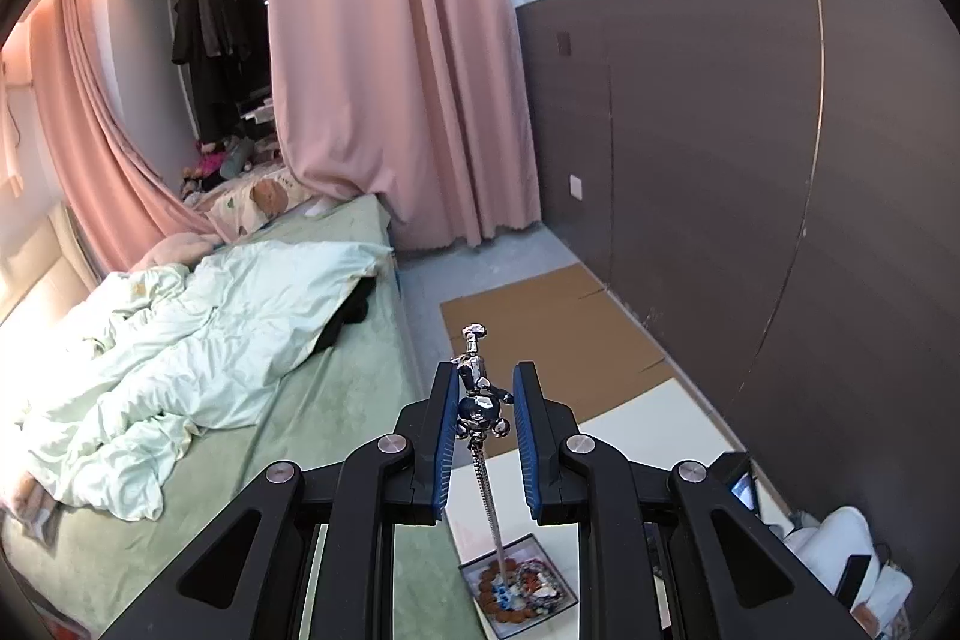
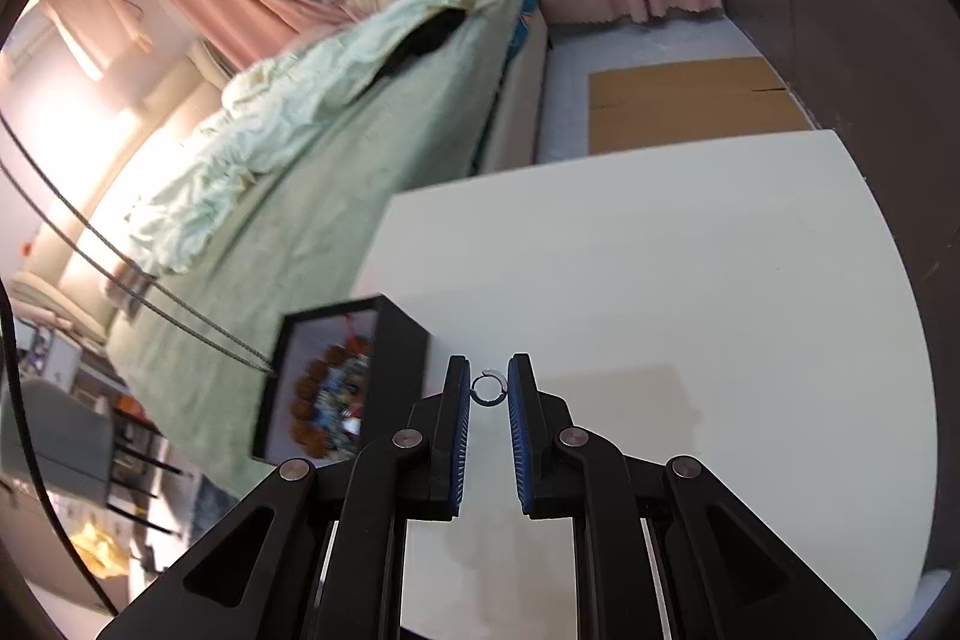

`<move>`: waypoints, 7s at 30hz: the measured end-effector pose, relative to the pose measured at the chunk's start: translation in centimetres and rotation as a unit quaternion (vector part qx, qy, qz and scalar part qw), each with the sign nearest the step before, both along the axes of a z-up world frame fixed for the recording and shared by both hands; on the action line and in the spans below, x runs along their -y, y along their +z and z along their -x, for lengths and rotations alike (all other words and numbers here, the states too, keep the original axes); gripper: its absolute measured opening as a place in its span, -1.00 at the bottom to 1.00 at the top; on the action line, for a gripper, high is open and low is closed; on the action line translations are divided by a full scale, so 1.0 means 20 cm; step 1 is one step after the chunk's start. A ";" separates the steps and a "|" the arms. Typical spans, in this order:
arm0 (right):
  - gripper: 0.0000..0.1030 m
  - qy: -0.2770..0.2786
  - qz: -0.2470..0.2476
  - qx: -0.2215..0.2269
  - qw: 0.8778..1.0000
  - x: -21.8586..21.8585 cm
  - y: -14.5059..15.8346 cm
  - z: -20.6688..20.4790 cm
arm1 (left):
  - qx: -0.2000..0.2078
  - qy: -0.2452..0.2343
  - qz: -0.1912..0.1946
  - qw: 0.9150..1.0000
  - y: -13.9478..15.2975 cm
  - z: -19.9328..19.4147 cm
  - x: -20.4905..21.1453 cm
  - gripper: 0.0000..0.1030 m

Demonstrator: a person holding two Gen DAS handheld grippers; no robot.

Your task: Organize jewelry

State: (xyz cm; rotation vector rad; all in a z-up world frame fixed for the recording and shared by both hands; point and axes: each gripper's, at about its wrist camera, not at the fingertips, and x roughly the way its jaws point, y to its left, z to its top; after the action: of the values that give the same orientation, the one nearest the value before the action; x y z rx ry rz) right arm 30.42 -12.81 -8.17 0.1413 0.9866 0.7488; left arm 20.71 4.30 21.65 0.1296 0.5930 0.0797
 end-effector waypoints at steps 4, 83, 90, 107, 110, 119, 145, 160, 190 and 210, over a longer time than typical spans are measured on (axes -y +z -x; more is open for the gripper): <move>-0.72 0.003 -0.025 -0.005 1.000 0.01 0.01 0.00 | -0.011 0.004 0.008 1.000 -0.07 -0.04 -0.04 -0.62; 0.07 -0.001 -0.070 -0.028 0.997 -0.36 -0.04 0.09 | -0.132 0.073 0.240 0.959 -1.25 0.15 -0.51 0.67; 0.09 -0.021 -0.070 -0.003 0.997 -0.19 -0.01 0.24 | -0.102 0.050 0.247 0.962 -1.23 0.27 -0.43 0.84; 1.00 -0.102 -0.022 0.081 0.991 0.27 0.12 0.63 | -0.031 0.051 0.249 0.967 -1.27 0.57 -0.15 0.99; 1.00 -0.096 -0.008 0.097 0.991 0.30 0.19 0.71 | -0.025 0.053 0.253 0.966 -1.26 0.63 -0.11 0.99; 1.00 -0.090 0.019 0.106 0.990 0.38 0.29 0.96 | -0.011 0.047 0.204 0.978 -1.14 0.81 0.03 0.99; 1.00 -0.127 0.034 0.137 0.982 0.49 0.43 1.26 | -0.009 0.005 0.142 0.990 -0.95 1.03 0.19 0.99; 1.00 -0.133 0.039 0.141 0.980 0.51 0.38 1.20 | 0.000 0.017 0.133 0.991 -0.94 1.03 0.21 0.99; 1.00 -0.144 0.034 0.151 0.977 0.55 0.39 1.21 | 0.011 0.033 0.124 0.992 -0.92 1.09 0.21 0.99; 1.00 -0.144 0.030 0.157 0.976 0.57 0.45 1.27 | 0.016 0.028 0.118 0.992 -0.91 1.12 0.22 0.99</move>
State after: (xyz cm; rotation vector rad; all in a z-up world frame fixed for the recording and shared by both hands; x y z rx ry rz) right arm 4.97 -24.29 0.73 0.1060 0.6668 0.4556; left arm -1.65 -0.18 3.51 -0.1175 0.5690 0.0653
